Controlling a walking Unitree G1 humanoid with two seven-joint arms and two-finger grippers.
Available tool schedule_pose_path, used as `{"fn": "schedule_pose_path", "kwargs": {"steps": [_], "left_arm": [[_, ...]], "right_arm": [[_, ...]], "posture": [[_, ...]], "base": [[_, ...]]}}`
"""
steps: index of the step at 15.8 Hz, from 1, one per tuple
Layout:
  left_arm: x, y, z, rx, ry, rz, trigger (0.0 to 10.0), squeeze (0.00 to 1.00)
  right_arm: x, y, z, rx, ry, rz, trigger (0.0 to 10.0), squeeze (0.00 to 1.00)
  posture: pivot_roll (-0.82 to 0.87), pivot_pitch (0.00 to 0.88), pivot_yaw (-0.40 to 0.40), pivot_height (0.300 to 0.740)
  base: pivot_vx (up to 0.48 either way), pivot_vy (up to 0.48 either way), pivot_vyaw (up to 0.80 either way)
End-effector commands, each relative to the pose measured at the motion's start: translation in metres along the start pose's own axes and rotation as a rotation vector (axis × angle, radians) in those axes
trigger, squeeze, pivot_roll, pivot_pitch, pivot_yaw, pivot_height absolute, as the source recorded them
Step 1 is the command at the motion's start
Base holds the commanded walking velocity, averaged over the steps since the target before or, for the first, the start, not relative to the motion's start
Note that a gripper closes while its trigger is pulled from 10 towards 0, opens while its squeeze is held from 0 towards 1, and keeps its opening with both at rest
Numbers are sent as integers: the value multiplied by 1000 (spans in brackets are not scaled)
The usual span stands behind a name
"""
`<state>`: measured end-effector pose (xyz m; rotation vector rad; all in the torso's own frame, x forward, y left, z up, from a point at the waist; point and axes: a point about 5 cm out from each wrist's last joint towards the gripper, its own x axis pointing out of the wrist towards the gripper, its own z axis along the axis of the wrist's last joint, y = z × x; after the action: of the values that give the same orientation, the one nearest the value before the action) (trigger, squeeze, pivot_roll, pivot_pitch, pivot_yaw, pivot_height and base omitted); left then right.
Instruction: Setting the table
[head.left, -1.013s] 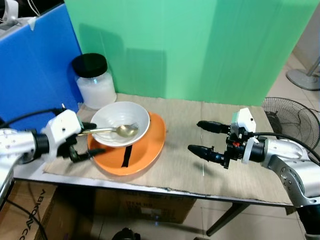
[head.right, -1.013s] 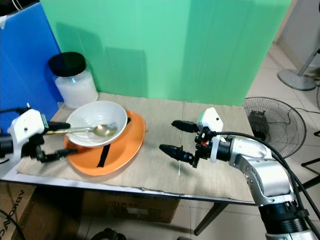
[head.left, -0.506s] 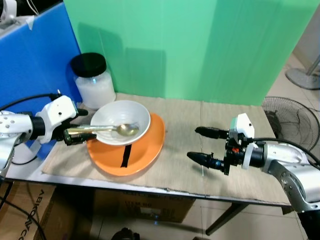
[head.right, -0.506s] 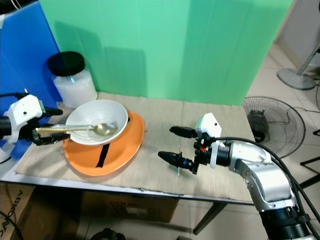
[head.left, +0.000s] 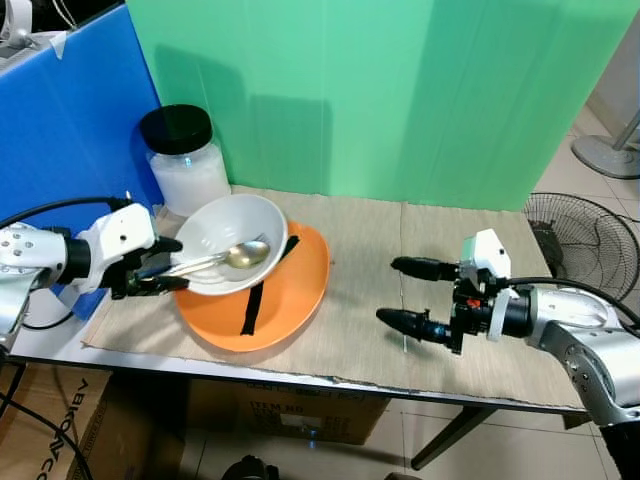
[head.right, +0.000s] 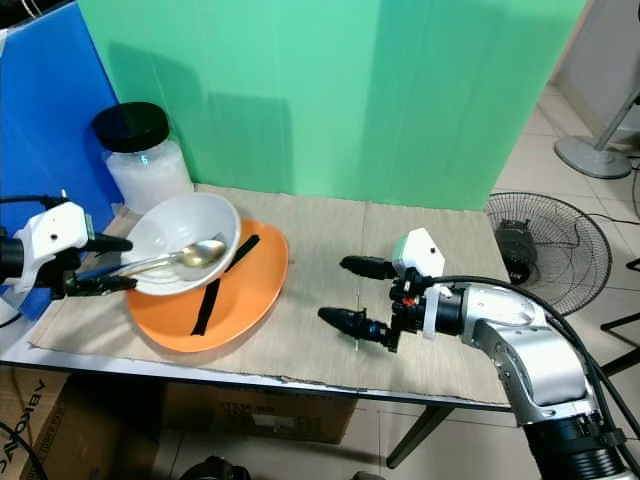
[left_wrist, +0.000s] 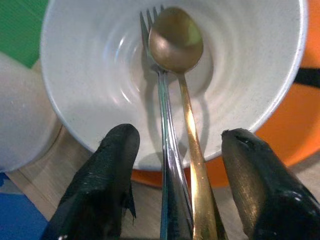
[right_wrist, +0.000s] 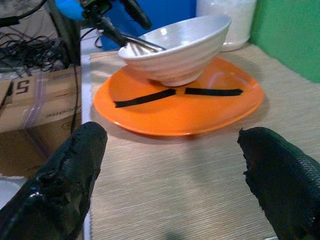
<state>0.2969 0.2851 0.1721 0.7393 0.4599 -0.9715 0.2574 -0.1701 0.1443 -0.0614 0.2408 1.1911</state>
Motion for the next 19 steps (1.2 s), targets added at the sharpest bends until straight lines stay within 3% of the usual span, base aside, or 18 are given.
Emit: {"fn": "schedule_pose_path", "kwargs": {"steps": [1, 4, 6, 8, 19], "left_arm": [[-4, 3, 0, 44, 48, -12, 0, 0], [-5, 8, -1, 48, 73, 1, 0, 0], [-5, 11, -1, 41, 74, 18, 745, 0], [-4, 15, -2, 38, 81, 40, 0, 0], [1, 19, 16, 130, 47, -2, 0, 0]], "right_arm": [[0, 3, 4, -31, 13, 22, 10000, 0], [0, 1, 5, -35, 14, 19, 10000, 0], [0, 0, 6, -37, 14, 17, 10000, 0], [1, 0, 6, -39, 14, 16, 10000, 0], [1, -1, 6, -51, 20, 13, 10000, 0]], "posture": [[-49, 51, 14, 740], [-48, 48, 12, 740], [-48, 47, 13, 740], [-49, 44, 13, 740], [-41, 38, 18, 740]], "base": [[0, 0, 0], [0, 0, 0], [0, 0, 0], [0, 0, 0], [0, 0, 0]]}}
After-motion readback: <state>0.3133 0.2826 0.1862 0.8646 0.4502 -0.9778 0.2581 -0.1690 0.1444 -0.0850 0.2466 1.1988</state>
